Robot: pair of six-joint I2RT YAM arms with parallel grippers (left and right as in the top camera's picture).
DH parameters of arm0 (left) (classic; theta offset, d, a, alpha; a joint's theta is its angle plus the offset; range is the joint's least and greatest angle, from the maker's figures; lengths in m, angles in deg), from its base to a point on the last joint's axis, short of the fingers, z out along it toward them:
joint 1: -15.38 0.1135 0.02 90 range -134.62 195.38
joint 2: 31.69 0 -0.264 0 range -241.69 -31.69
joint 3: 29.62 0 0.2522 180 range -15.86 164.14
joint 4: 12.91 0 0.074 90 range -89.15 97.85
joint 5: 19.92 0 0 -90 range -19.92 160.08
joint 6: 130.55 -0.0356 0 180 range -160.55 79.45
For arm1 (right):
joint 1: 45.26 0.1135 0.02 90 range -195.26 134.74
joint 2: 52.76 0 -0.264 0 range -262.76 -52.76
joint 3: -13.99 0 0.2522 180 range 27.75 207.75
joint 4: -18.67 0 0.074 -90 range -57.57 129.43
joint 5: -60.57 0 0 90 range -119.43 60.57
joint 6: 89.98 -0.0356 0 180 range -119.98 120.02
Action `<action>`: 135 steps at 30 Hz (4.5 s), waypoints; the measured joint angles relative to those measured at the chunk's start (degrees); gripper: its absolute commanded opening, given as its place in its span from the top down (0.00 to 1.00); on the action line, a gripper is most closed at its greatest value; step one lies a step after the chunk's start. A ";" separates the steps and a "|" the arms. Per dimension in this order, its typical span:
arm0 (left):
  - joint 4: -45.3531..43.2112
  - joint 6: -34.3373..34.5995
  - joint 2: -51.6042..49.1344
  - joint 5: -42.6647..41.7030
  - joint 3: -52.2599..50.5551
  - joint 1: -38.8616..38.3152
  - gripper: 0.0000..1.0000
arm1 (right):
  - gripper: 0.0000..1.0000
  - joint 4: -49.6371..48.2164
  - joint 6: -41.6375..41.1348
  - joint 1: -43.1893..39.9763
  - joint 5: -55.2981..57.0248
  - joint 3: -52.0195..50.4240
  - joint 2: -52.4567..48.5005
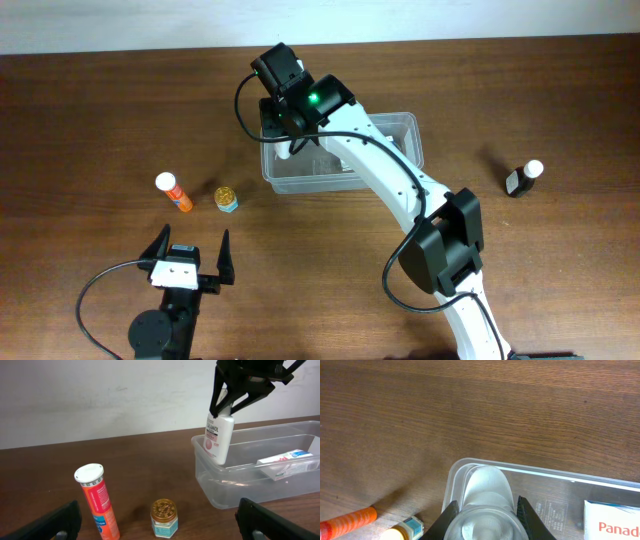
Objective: Pack container
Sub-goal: 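Lower the spray bottle into the container's left side, then open the right gripper, release the spray bottle, and withdraw right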
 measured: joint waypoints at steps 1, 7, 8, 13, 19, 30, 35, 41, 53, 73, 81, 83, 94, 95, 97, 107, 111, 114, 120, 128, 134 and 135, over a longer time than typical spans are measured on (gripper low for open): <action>0.00 0.00 0.00 0.00 0.00 0.00 0.01 | 0.83 -0.17 -0.13 0.00 0.20 -0.20 0.00; 0.00 0.00 0.00 0.00 0.00 0.00 0.01 | 0.80 -0.61 -0.70 0.00 0.76 -1.14 -0.02; 0.00 0.00 0.00 0.00 0.00 0.00 0.01 | 0.80 -0.68 -0.79 0.00 0.79 -1.14 -0.02; 0.00 0.00 0.00 0.00 0.00 0.00 0.01 | 0.80 -0.70 -0.83 0.00 0.79 -1.14 -0.02; 0.00 0.00 0.00 0.00 0.00 0.00 0.00 | 0.81 -1.29 -1.03 0.00 0.81 -2.08 -0.02; 0.00 0.00 0.00 0.00 0.00 0.00 0.01 | 0.80 -4.04 -1.01 0.00 1.18 -6.91 -0.11; 0.00 0.00 0.00 0.00 0.00 0.00 0.01 | 0.80 -4.70 -1.01 0.00 1.18 -6.91 -0.11; 0.00 0.00 0.00 0.00 0.00 0.00 0.01 | 0.80 -4.90 -1.01 0.11 1.16 -6.91 -0.11; 0.00 0.00 0.00 0.00 0.00 0.00 0.00 | 0.79 -4.90 -0.98 0.76 1.18 -6.91 -0.11; 0.00 0.00 0.00 0.00 0.00 0.00 0.01 | 0.74 -10.05 -0.98 0.76 2.08 -11.39 -0.11; 0.00 0.00 0.00 0.00 0.00 0.00 0.01 | 0.59 -10.43 -1.01 0.76 2.05 -12.02 -0.11; 0.00 0.00 0.00 0.00 0.00 0.00 0.01 | 0.56 -10.45 -0.81 0.76 2.03 -12.04 -0.11; 0.00 0.00 0.00 0.00 0.00 0.00 0.01 | 0.50 -10.45 0.96 0.76 2.05 -12.04 -0.02; 0.00 0.00 0.00 0.00 0.00 0.00 0.01 | 0.48 -10.43 1.01 0.76 2.05 -12.04 0.13; 0.00 0.00 0.00 0.00 0.00 0.00 0.01 | 0.47 -10.40 1.25 0.76 2.03 -12.09 0.72; 0.00 0.00 0.00 0.00 0.00 0.00 0.00 | 0.28 -10.16 3.61 0.74 2.05 -12.70 13.00; 0.00 0.00 0.00 0.00 0.00 0.00 0.01 | 0.21 -6.64 4.24 -0.22 2.62 -12.70 19.91; 0.00 0.00 0.00 0.00 0.00 0.00 0.01 | 0.16 -1.99 4.52 -2.82 3.82 -12.68 24.70; 0.00 0.00 0.00 0.00 0.00 0.00 0.01 | 0.11 11.34 4.87 -13.73 8.15 -12.68 32.06; 0.00 0.00 0.00 0.00 0.00 0.00 0.01 | 0.02 24.52 5.33 -31.06 10.62 -12.70 33.73; 0.00 -0.02 0.00 0.00 0.00 0.00 0.01 | 0.02 25.66 13.35 -42.77 7.13 -12.74 33.70; 0.00 0.00 0.00 0.00 0.00 0.00 0.01 | 0.02 25.66 15.54 -44.50 5.81 -12.76 33.70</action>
